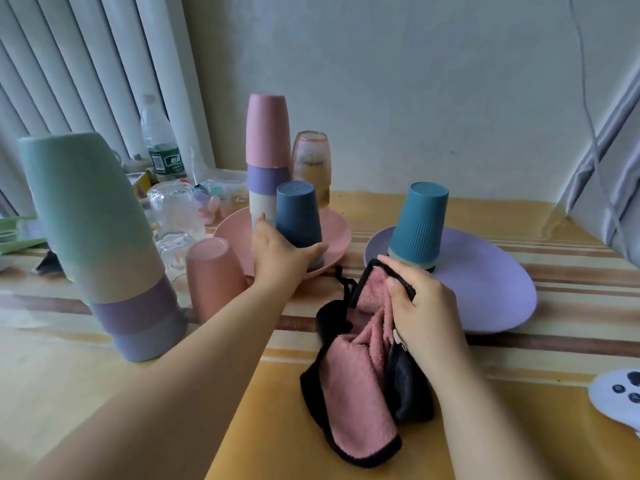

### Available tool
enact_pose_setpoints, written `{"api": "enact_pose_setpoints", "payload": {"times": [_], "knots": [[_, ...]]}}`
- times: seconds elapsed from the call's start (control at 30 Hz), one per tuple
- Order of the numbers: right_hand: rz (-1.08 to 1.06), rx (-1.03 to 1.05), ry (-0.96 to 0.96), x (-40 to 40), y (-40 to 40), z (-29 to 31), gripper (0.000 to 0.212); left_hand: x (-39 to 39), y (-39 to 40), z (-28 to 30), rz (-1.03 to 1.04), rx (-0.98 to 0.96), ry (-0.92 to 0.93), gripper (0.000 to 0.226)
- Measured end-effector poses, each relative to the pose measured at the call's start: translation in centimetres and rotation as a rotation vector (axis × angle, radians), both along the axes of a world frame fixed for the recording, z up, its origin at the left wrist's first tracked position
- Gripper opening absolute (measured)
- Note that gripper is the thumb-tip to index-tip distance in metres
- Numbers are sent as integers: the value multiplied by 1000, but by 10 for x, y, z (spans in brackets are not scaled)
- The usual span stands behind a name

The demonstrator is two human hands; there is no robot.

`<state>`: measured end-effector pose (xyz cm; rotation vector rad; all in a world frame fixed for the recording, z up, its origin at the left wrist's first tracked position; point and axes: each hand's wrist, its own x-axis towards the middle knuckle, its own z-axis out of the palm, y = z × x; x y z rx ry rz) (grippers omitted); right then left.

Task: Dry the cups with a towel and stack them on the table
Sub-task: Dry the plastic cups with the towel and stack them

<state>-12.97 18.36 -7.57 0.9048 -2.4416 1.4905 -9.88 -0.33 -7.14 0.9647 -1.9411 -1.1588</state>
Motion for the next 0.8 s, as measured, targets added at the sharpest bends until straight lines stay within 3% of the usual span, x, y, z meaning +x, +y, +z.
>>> {"api": "enact_pose_setpoints", "payload": {"times": [0.1, 0.2, 0.33, 0.53, 0.8], "knots": [[15, 14, 5, -1, -2, -3, 35, -9, -9, 3, -49, 51, -98, 75], [15, 20, 13, -2, -3, -5, 35, -11, -16, 1, -55, 77, -82, 67], [11, 22, 21, -4, -5, -7, 35, -9, -12, 0, -18, 1, -60, 65], [8, 19, 33, -6, -6, -10, 35, -10, -5, -1, 28, -181, -215, 63], [9, 21, 62, -6, -6, -12, 35, -9, -7, -2, 57, -298, -286, 63]]}}
